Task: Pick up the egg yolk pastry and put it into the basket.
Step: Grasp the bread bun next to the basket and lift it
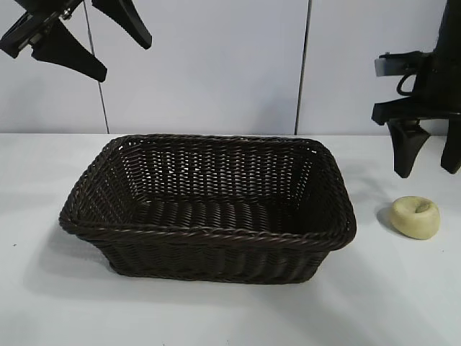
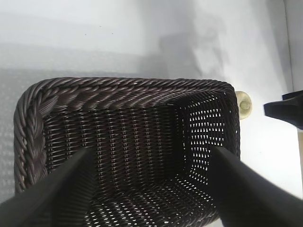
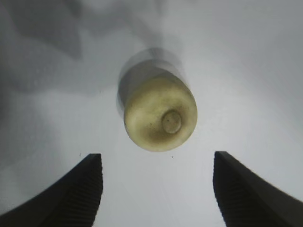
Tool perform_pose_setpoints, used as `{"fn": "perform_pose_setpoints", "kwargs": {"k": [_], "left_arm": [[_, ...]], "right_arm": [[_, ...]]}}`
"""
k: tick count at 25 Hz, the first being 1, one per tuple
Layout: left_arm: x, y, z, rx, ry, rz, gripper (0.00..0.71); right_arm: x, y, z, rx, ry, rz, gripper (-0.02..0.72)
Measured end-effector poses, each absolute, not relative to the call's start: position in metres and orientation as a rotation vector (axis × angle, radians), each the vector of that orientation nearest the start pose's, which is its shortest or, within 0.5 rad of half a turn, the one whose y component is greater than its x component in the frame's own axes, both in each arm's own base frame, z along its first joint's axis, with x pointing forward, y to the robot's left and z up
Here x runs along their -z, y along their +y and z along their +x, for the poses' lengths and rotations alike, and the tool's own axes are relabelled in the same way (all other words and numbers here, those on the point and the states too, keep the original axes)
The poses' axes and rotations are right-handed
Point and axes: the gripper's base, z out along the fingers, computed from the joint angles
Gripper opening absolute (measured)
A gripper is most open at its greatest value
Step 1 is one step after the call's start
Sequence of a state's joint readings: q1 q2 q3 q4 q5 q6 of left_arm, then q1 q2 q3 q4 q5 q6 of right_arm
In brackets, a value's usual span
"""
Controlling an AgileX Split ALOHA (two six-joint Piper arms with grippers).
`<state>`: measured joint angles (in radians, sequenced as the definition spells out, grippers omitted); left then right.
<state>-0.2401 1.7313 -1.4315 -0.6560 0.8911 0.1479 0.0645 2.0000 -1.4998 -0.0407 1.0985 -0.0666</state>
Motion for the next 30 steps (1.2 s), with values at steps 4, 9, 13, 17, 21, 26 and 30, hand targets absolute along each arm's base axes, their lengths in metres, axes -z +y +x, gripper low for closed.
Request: {"fn": "perform_pose_setpoints", "kwargs": {"k": [4, 9, 13, 17, 21, 26, 30], "left_arm": [[-0.297, -0.132, 0.356, 0.837, 2.593, 0.115, 0.497], [-0.297, -0.132, 0.356, 0.837, 2.593, 0.115, 0.497], [-0.297, -0.132, 0.356, 0.838, 2.593, 0.114, 0.497], [-0.297, -0.132, 0.356, 0.838, 2.593, 0.114, 0.497], [-0.297, -0.132, 0.356, 0.841, 2.592, 0.112, 0.497], [-0.297, -0.132, 0.356, 0.842, 2.593, 0.113, 0.497], [-0.297, -0.132, 0.356, 0.842, 2.593, 0.113, 0.497]], "right_arm": [[-0.167, 0.023, 0.400, 0.057, 3.131, -0.218, 0.486], [-0.147, 0.023, 0.403, 0.057, 3.165, -0.202, 0.481], [-0.145, 0.021, 0.406, 0.084, 3.148, -0.171, 0.337], [-0.145, 0.019, 0.406, 0.122, 3.143, -0.172, 0.205], [-0.145, 0.018, 0.406, 0.139, 3.141, -0.182, 0.077], [-0.145, 0.018, 0.406, 0.142, 3.145, -0.198, 0.032], [-0.157, 0.018, 0.405, 0.141, 3.117, -0.209, 0.031]]}}
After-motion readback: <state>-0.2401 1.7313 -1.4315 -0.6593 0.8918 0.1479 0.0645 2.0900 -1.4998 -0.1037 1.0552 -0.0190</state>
